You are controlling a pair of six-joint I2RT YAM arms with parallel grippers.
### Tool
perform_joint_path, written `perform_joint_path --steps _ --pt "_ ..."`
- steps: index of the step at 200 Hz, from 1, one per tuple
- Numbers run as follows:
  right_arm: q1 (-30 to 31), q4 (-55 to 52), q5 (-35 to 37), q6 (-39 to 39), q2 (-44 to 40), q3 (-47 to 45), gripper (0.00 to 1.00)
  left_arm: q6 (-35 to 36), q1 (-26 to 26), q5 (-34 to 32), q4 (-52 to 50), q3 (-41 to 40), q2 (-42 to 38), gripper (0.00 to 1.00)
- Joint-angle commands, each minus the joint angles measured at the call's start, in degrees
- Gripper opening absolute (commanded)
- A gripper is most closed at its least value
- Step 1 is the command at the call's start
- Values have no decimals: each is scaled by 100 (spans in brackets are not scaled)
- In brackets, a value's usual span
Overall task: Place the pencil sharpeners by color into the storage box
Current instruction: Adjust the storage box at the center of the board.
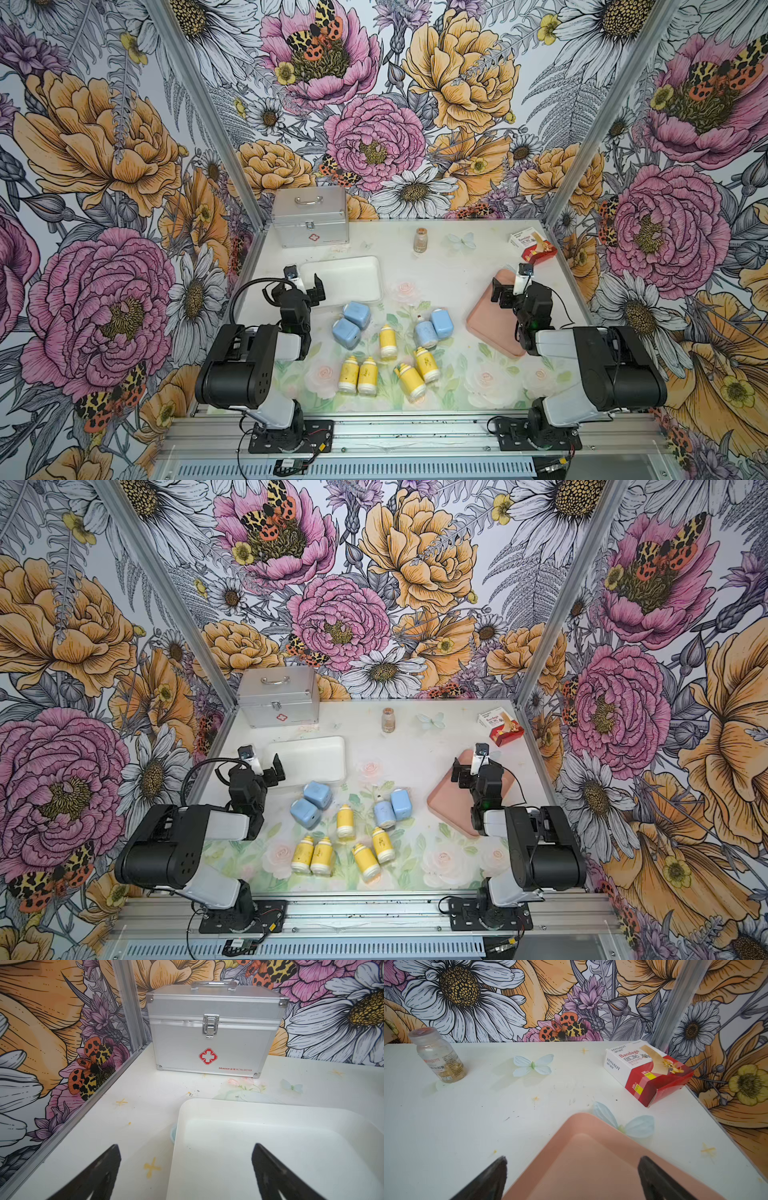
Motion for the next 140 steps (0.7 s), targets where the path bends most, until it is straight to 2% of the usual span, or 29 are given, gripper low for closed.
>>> perform_joint_path --steps 1,140 --pt "-43 140 78 -70 46 90 100 41 26 101 2 71 -49 99" --pt "-45 142 74 -69 51 95 100 21 68 183 -27 89 -49 99"
